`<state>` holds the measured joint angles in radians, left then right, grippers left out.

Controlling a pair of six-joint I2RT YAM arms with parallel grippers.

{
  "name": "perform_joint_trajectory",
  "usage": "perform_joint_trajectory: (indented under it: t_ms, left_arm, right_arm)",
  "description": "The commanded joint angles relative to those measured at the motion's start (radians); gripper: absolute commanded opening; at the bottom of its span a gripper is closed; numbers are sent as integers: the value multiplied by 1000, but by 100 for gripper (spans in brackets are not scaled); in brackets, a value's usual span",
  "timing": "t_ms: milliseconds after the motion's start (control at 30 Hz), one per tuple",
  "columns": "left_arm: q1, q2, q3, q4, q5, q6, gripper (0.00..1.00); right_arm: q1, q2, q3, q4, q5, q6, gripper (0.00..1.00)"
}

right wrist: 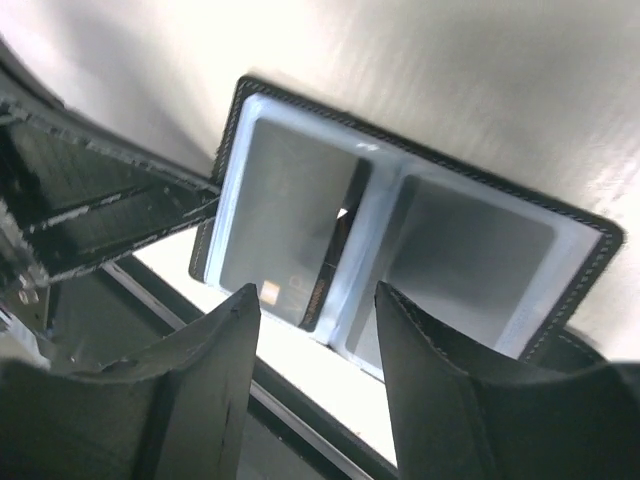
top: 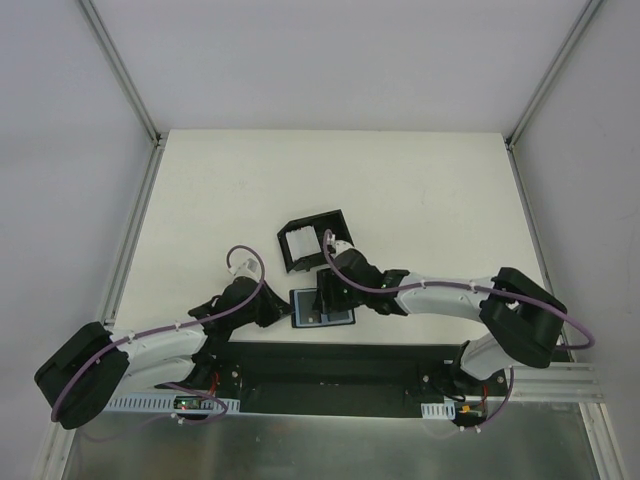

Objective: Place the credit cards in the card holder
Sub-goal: Insert the credit card into the card holder, then turn over the card slot in the card holder.

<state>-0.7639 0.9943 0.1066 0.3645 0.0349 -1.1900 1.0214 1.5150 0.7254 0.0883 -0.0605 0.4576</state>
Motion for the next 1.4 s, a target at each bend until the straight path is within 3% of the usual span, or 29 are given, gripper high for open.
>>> perform_joint_trajectory:
  t_ms: [0, 333, 1000, 1367]
  left_arm:
    - [8, -31, -4, -45, -4, 29, 0]
    - [6, -29, 8, -56, -3, 29, 0]
    - [6, -25, 18, -58, 3, 26, 0]
    - [6, -31, 15, -56, 5, 26, 0]
  right_arm:
    - [89, -13, 86, -130, 119, -140, 54]
    - [223, 71, 175, -266, 243, -181, 57]
    - [315, 229, 328, -440, 455, -224, 62]
    - [319, 186, 295, -424, 568, -177, 59]
